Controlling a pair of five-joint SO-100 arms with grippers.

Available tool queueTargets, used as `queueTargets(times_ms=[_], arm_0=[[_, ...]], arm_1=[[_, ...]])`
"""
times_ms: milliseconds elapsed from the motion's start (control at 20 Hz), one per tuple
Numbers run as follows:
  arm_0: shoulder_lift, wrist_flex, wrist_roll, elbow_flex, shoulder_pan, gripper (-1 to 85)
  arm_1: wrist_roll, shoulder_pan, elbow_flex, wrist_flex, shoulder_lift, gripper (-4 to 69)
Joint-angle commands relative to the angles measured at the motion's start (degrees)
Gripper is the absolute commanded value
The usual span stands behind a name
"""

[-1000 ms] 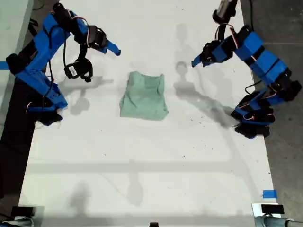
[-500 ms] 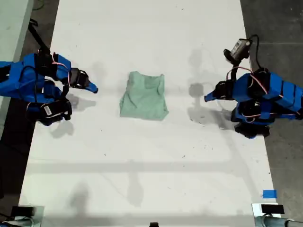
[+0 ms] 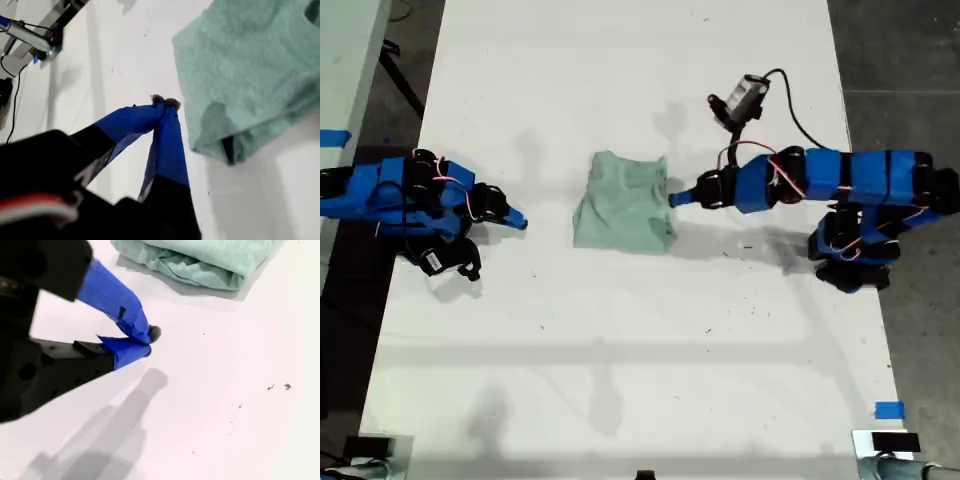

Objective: Fold t-shirt

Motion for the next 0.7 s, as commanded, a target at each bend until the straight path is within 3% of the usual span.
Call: queueTargets(times_ms=[0, 100, 200, 350, 500, 550, 650], arm_0=[[12.7, 4.9, -1.1, 2.5, -2.5, 0.0], [12.9, 4.8, -1.1, 2.7, -2.5, 0.1], [12.9, 5.2, -0.8, 2.8, -3.5, 0.1], [12.9, 5.4, -0.8, 2.9, -3.5, 0.3], [12.9, 5.4, -1.1, 2.9, -2.9, 2.3], [12.9, 5.4, -1.1, 2.9, -2.7, 4.6], [12.9, 5.7, -1.1, 2.9, -2.7, 5.7]], arm_1=[[-4.8, 1.7, -18.4, -9.8, -16.3, -1.0], [-7.2, 2.2, -25.7, -16.4, -26.5, -1.0], [-10.5, 3.5, -29.4, -27.7, -37.7, -1.0], [-7.4, 7.2, -42.0, -35.8, -60.0, -1.0], [4.6, 9.8, -60.4, -30.9, -80.6, -1.0], [5.9, 10.0, -59.9, -31.9, -80.6, -1.0], [5.4, 10.2, -62.1, -26.0, -79.3, -1.0]])
